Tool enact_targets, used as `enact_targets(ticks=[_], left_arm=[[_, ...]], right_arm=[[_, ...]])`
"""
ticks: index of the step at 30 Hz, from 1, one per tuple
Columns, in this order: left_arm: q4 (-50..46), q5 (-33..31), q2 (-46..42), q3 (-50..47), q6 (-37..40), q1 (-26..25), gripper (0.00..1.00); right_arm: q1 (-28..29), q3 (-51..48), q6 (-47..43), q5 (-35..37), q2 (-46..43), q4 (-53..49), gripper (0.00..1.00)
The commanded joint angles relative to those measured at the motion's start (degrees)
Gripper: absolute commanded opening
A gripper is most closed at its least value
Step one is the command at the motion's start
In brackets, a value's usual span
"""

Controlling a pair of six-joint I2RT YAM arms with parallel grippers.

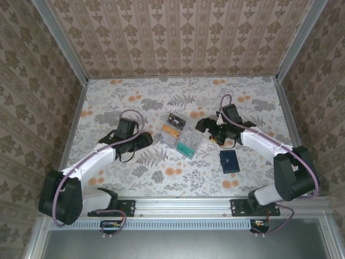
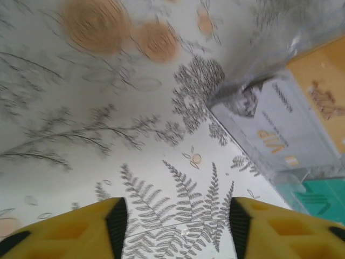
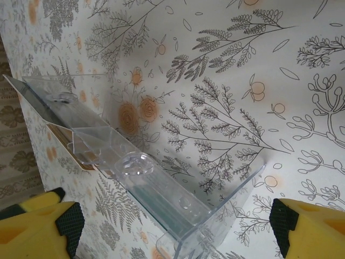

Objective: Take the credit cards out of the card holder

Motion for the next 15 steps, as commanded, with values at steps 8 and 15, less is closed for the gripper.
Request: enact_targets(ticks=[8,15], left_arm=[[7.07,2.25,12.32,4.44,-5.06,-7.54,0.35],[10.92,0.66,17.14,5.27,-6.89,-8.58,0.29]], right_arm=[[3.31,0.00,2.40,-3.87,-0.32,-1.93,0.92],[4.17,1.41,3.55,-4.49,2.24,1.89,0.91]])
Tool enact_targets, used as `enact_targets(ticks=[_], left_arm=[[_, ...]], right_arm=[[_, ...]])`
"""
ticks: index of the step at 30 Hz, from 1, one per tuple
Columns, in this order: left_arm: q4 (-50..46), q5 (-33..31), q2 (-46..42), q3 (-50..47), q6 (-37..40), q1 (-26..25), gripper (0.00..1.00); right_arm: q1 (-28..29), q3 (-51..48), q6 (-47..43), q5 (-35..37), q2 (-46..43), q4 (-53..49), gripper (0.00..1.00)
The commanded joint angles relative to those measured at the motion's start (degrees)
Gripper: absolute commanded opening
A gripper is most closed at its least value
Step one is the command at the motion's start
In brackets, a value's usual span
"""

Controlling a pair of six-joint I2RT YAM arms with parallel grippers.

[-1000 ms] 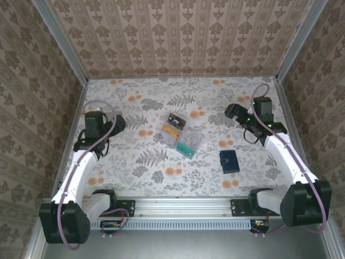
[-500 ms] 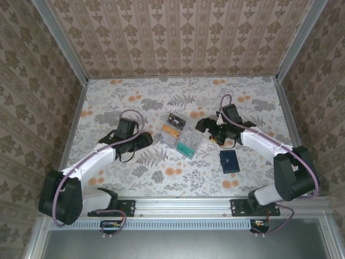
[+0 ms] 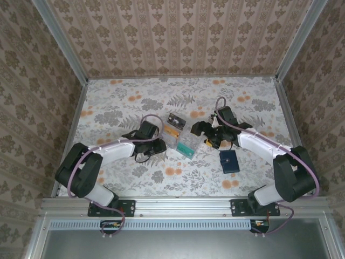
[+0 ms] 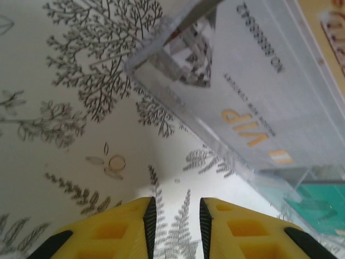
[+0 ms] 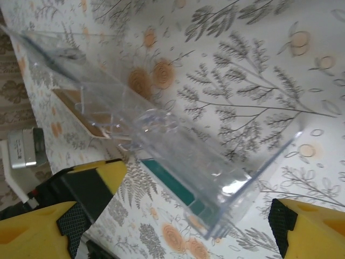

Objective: Take the credit cards out of the card holder

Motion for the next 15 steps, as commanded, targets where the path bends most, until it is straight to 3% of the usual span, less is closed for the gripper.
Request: enact_targets(ticks=[1,15], left_arm=[[2.72,-1.44,2.65,1.66,-1.77,-0.27,0.28],[3.78,-6.79,7.58,5.04,-0.29,1.32,0.17]], right_arm=[[0.09,1.67,1.36,-1.33,2.14,2.15,0.91],[0.07,8.90,-1.16,-0.59,10.23,5.87,0.90]])
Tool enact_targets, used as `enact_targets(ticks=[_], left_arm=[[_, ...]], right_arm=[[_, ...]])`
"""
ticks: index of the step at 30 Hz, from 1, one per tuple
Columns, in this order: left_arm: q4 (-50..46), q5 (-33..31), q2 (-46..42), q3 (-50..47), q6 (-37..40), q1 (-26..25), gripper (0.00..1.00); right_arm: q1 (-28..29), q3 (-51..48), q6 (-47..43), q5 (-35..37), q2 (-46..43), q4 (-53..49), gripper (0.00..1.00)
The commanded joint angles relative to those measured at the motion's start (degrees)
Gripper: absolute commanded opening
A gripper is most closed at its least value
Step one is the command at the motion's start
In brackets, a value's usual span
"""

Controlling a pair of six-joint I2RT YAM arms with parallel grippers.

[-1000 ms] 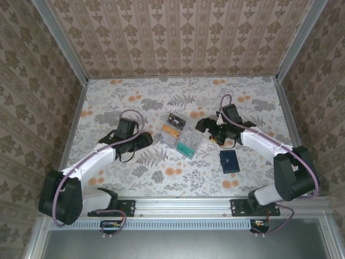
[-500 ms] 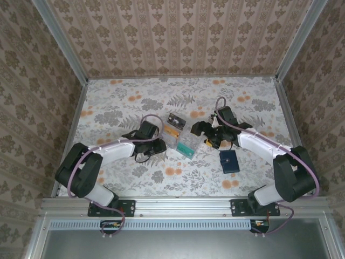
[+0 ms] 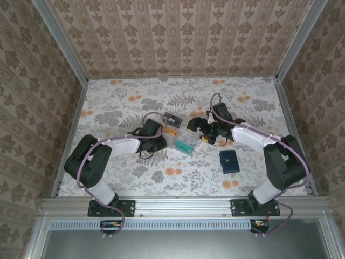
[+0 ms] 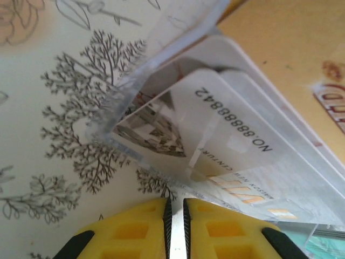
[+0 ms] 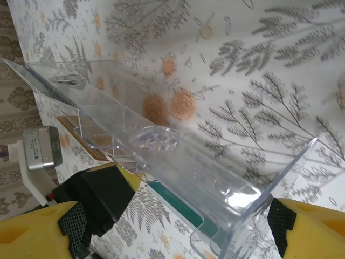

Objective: Take the credit cards out of the card holder

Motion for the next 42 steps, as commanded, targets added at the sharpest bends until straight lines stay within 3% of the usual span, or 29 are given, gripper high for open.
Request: enact_targets(ticks=[1,14,22,32,35,42], left_arm=[[-0.07,-2.65,1.81,2.13,1.83,1.49,0.16],[-1.39,-2.96,5.01,8.61,6.05,5.81,0.15],[-1.87,-1.72,2.23,7.72,4.92,6.04,0.18],[-5.05,-2.33,-6.32,2.82,3.68,6.30,0.39],[-6.07,-2.40,-7.99,2.33,3.40,6.43,0.45],[-8.48,-3.15,-10.07,2.99,3.66,7.51,0.59]], right_arm=[[0.09,3.81,-0.96,-0.46,2.80,2.25,0.90],[-0.22,15.16,-5.28,0.08,12.63,1.09,0.90],[-4.02,9.96,-11.25,7.53,1.68,-11.11,0.91],[-14.15,-7.87,-16.59,23.89,-19.14,-29.27,0.90],[-14.31,-10.66,-16.92,25.69,-19.47,-30.76,0.90],[-14.18,-11.33,-16.47,22.43,-13.22,-27.19,0.85]])
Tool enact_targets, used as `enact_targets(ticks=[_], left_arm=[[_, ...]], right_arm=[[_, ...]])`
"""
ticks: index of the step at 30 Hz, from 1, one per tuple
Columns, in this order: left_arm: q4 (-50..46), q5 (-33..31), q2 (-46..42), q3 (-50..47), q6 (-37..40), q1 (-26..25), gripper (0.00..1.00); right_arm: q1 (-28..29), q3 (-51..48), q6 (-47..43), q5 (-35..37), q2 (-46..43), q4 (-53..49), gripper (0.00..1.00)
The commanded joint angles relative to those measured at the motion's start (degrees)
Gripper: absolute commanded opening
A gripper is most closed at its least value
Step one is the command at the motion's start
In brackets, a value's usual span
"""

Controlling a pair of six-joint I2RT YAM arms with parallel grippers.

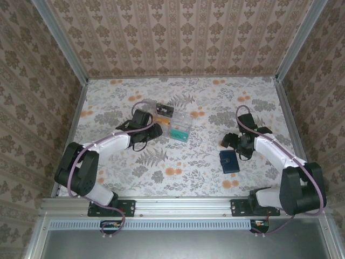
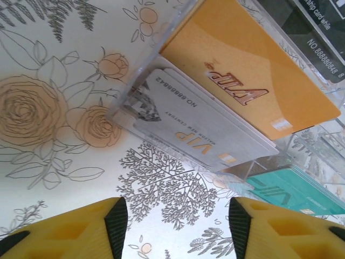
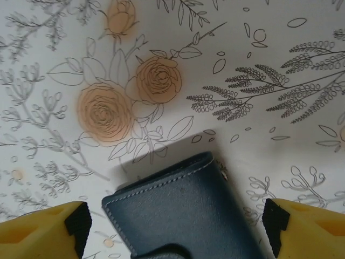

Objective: Take the credit cards out of the card holder

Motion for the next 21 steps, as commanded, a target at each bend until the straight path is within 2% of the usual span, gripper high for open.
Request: enact_targets(ticks=[1,6,9,12,16,18,21], left_arm=[[-3.14,-1.10,-2.29,0.18,0.21,0.93,0.63],[-4.90,-1.85,-3.89,0.03,0.27,1.61,0.74],[-5.53,-2.32,-4.50,-0.11,0.36,1.83,0.79],[-5.88,-2.51,-4.97,-0.12,0.54,1.84,0.82],[-6.63,-2.49,-5.31,0.07,0.90,1.90,0.83],[-7.11,-2.64,-5.58,0.02,0.98,1.87,0.83],[-7.24,-2.84,-6.21,-0.41,1.15,1.85,0.83]], right_arm=[[0.46,0.91,-0.94,-0.98,2.24,0.23,0.84],[4.85,2.52,0.02,-3.75,6.27,1.78,0.83],[9.32,4.20,0.90,-5.80,8.32,2.86,0.80],[14.81,6.52,0.92,-7.36,9.81,4.03,0.79],[21.19,10.73,-0.13,-12.80,13.27,2.90,0.79],[23.05,11.93,-0.05,-12.14,13.33,1.27,0.78],[22.64,12.06,2.65,-5.52,9.60,-2.11,0.80]])
